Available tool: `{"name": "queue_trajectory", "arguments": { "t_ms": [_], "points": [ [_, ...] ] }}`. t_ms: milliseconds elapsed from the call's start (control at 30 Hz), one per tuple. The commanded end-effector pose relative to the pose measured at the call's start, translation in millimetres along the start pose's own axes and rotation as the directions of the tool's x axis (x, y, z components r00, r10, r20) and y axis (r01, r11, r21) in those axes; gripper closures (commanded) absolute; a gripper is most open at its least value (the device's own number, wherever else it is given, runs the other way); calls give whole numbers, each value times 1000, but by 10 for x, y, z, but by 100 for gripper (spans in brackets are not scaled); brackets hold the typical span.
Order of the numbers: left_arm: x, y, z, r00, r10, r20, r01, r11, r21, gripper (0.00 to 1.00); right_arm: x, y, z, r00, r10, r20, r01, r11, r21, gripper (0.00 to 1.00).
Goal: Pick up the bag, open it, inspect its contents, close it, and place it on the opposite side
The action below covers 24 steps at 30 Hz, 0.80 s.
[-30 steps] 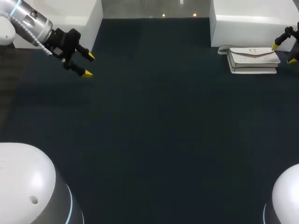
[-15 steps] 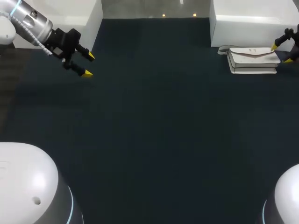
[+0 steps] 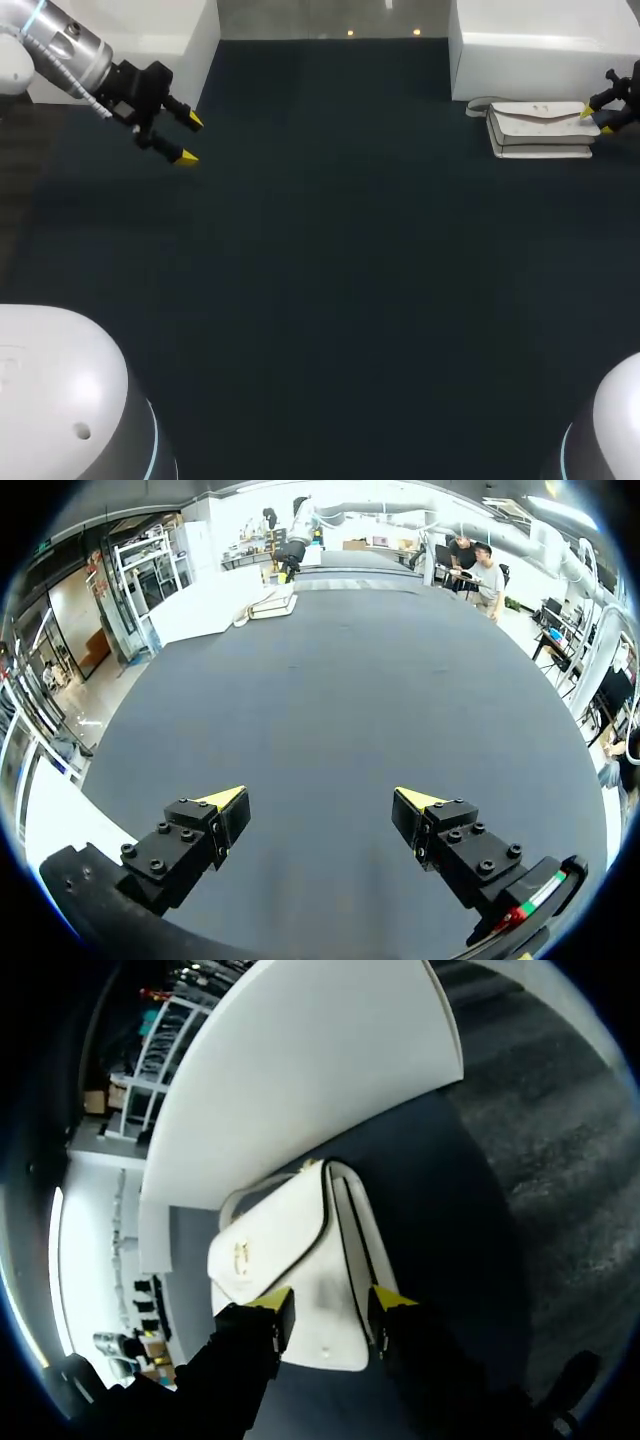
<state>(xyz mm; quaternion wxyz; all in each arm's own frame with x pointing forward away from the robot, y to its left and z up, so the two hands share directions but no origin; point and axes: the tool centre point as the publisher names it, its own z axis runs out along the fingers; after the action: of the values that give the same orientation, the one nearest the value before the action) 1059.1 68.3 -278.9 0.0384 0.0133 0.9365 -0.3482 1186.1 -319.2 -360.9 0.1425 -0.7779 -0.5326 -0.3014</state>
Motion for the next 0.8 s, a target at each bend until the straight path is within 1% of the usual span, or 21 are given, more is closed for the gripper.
{"name": "queue_trajectory", "arguments": {
  "t_ms": [33, 100, 233, 300, 333, 400, 467, 600, 800],
  "points": [
    [-3, 8, 9, 1000, 2, 1, -2, 1000, 3, 0, -39, 108, 64, 999, 0, -32, 7, 979, 203, 59],
    [-3, 8, 9, 1000, 2, 1, -2, 1000, 3, 0, -22, 107, 90, 999, -3, -52, 14, 977, 212, 64],
    [-3, 8, 9, 1000, 2, 1, -2, 1000, 3, 0, 2, 87, 145, 996, -2, -86, 22, 974, 225, 66],
    [-3, 8, 9, 1000, 2, 1, -2, 1000, 3, 0, 2, 72, 179, 995, 0, -102, 24, 972, 233, 73],
    [-3, 8, 9, 1000, 2, 1, -2, 1000, 3, 0, 1, 66, 194, 993, 3, -118, 25, 971, 236, 81],
    [-3, 8, 9, 1000, 2, 1, -2, 1000, 3, 0, 8, 53, 211, 992, 5, -128, 25, 971, 238, 100],
    [-3, 8, 9, 1000, 2, 1, -2, 1000, 3, 0, 21, 26, 227, 989, 5, -151, 31, 971, 237, 100],
    [-3, 8, 9, 1000, 2, 1, -2, 1000, 3, 0, 114, -69, 235, 982, -18, -185, 62, 970, 236, 100],
    [-3, 8, 9, 1000, 2, 1, -2, 1000, 3, 0, 297, -251, 279, 975, -62, -214, 115, 963, 243, 100]
  ]
}}
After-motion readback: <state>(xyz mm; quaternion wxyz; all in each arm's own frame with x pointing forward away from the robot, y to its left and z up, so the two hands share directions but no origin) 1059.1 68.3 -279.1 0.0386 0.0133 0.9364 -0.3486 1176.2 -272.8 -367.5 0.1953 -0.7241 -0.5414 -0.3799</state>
